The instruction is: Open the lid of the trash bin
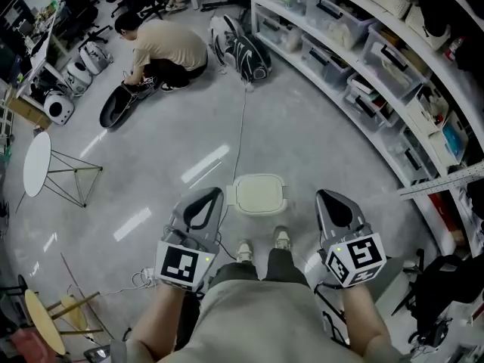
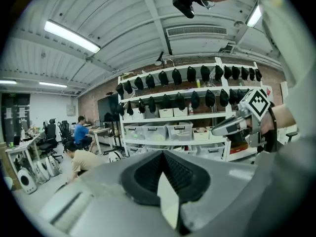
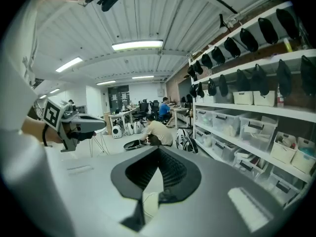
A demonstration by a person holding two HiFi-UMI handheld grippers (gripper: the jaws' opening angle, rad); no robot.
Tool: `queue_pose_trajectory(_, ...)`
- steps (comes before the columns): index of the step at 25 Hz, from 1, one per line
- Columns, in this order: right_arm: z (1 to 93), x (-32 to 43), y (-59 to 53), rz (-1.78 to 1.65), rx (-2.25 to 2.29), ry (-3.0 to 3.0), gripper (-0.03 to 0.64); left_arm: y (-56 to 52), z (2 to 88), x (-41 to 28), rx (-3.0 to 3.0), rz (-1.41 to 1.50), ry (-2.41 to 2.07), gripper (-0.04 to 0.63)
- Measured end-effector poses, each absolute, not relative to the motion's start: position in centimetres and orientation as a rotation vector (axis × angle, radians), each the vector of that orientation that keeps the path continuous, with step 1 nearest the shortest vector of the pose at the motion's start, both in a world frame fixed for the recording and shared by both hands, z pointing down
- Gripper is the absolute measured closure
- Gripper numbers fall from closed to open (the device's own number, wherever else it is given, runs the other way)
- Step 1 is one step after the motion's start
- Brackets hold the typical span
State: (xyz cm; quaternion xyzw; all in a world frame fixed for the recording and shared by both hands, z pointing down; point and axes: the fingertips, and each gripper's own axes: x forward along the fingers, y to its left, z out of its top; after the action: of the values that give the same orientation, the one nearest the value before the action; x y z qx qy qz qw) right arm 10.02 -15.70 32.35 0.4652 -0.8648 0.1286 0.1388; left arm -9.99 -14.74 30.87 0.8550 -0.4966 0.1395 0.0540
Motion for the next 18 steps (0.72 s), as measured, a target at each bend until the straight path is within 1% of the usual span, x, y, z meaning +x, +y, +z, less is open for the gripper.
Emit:
queue_pose_trajectory(10,45.5,12.7,-23.4,0.590,1.075,-2.424,0.614,-20.0,39.9,-8.2,2.438,0.611,-1.562,0.593)
queue_pose_trajectory(18,57.2,12.5,-27.0,0.698,0.951,-2.313,0.614,-22.5,50.3,-8.6,2.285,0.699,-1.484,0.593)
